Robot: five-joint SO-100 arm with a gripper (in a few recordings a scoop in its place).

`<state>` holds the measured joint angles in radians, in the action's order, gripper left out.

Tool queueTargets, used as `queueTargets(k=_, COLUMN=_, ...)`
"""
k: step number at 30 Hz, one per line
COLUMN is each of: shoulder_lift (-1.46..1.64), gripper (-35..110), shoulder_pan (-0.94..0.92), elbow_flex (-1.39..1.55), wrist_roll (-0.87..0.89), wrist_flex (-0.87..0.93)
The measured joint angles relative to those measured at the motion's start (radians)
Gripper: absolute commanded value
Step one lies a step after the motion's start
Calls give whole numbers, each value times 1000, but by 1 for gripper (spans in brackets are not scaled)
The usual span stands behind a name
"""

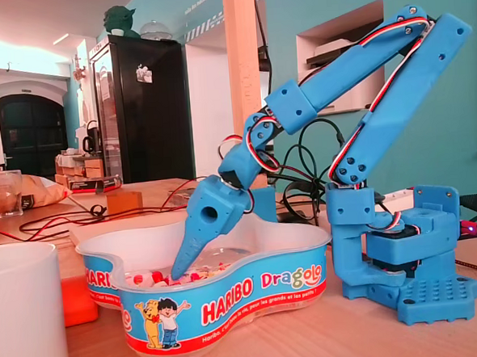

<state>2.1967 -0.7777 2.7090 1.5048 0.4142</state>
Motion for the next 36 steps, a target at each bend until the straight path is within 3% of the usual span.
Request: queueTargets(k=36, shoulder_lift=3, gripper=24, shoulder_pan=0, elbow_flex=2, wrist_roll=-18, wrist_flex=3)
